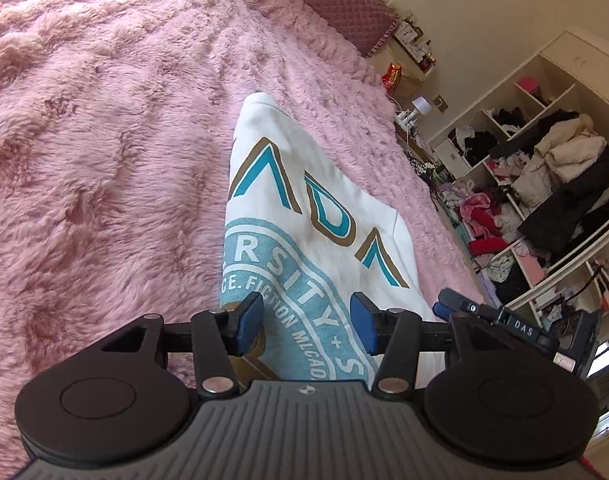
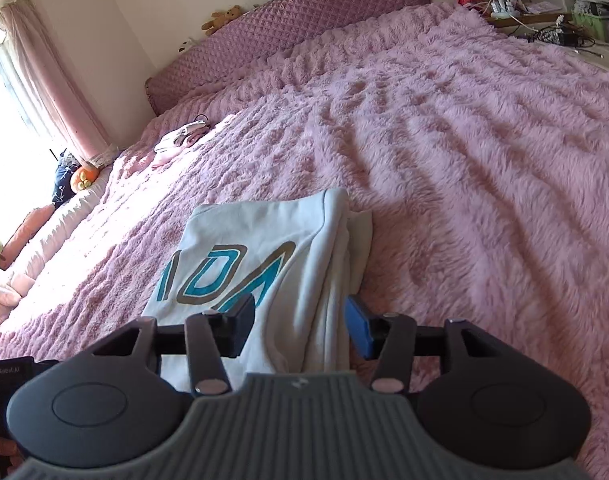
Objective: Fold small clothes
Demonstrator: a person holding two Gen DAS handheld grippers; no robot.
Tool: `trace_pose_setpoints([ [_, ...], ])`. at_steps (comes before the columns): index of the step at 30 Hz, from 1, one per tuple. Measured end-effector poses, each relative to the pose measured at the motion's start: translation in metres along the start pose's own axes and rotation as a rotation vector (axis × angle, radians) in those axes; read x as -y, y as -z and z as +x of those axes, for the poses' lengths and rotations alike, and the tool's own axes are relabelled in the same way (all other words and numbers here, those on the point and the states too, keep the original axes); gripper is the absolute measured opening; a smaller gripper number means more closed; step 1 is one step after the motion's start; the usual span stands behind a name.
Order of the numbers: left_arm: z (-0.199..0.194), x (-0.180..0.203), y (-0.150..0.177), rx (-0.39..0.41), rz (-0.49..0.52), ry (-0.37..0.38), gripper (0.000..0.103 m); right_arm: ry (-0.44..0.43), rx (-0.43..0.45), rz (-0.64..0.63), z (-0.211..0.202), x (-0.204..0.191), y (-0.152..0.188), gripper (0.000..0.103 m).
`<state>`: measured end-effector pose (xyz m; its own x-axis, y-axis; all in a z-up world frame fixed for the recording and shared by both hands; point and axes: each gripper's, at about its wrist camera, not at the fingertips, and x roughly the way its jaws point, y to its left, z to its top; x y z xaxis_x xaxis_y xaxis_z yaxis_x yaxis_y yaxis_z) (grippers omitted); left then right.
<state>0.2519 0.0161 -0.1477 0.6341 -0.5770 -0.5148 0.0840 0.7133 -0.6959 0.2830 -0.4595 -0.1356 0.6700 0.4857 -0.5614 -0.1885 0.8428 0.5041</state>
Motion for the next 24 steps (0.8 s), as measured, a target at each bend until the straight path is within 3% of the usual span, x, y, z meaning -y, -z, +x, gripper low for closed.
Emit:
trace_pose_setpoints([
  [4, 0.011, -0.044, -0.012, -0.051, -0.177, 0.060, 0.060, -0.082, -0.094, 0.180, 0.004, 0.038, 0.011, 0.053],
  [7, 0.028, -0.070, -0.012, -0.101, -0.300, 0.137, 0.060, -0.131, -0.107, 0.289, 0.011, 0.057, 0.016, 0.058],
  [12, 0.056, -0.088, -0.024, -0.097, -0.459, 0.256, 0.062, -0.254, -0.114, 0.441, 0.032, 0.071, 0.016, 0.065],
  [17, 0.093, -0.076, -0.041, -0.138, -0.425, 0.243, 0.062, -0.315, -0.138, 0.511, 0.064, 0.070, 0.004, 0.068],
  [18, 0.100, -0.072, -0.042, -0.148, -0.413, 0.245, 0.066, -0.318, -0.141, 0.517, 0.069, 0.068, 0.002, 0.069],
  [20, 0.110, -0.067, -0.046, -0.159, -0.401, 0.240, 0.067, -0.330, -0.156, 0.515, 0.080, 0.064, -0.001, 0.076],
  [24, 0.122, -0.061, -0.049, -0.184, -0.388, 0.227, 0.070, -0.286, -0.170, 0.447, 0.095, 0.050, -0.004, 0.077],
])
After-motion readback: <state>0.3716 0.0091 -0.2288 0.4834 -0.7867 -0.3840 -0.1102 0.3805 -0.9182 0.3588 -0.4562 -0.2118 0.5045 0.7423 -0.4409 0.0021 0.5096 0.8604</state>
